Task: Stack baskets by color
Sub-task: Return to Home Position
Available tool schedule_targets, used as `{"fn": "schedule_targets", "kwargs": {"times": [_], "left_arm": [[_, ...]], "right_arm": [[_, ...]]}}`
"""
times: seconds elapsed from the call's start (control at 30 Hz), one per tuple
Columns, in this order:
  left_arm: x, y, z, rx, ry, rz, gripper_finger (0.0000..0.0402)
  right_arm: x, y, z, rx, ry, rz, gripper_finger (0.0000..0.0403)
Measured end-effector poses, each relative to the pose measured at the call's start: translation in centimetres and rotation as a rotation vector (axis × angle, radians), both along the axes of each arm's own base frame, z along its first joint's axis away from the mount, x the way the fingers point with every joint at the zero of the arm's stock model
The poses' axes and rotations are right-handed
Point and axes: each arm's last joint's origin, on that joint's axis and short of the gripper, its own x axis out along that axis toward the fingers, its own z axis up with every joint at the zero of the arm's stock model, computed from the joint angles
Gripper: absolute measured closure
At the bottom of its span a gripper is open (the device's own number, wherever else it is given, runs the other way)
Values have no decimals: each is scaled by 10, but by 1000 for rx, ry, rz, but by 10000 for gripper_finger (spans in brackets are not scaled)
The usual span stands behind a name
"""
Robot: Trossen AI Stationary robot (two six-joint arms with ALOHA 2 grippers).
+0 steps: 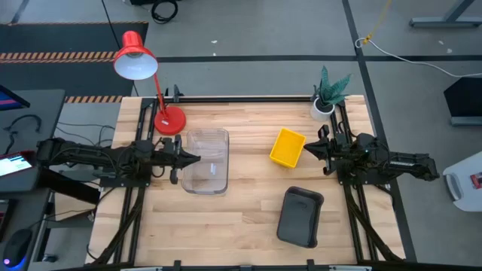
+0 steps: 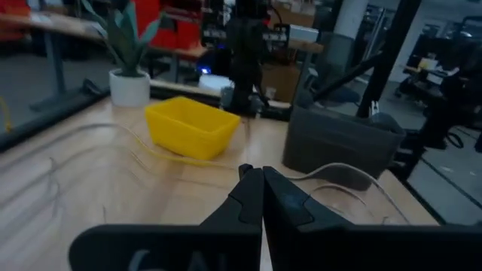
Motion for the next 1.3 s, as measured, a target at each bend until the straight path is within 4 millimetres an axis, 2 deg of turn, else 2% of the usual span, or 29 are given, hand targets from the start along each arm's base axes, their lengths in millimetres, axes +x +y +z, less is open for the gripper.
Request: {"fn": "schedule_targets", "kwargs": {"times": [0.37,0.77,1.0,1.3], "left_arm": [[-16,2,-17,68,-56,55,397],[-26,-6,-15,111,-76,-19,397],[-26,-12,-26,0,29,-72,383],[-26,-12,-26,-45,31,-71,374]], "right_arm": [[0,0,0,0,0,0,384],[0,0,0,0,0,0,384],[0,0,0,0,-1,-1,384],[0,0,0,0,0,-1,384]]}}
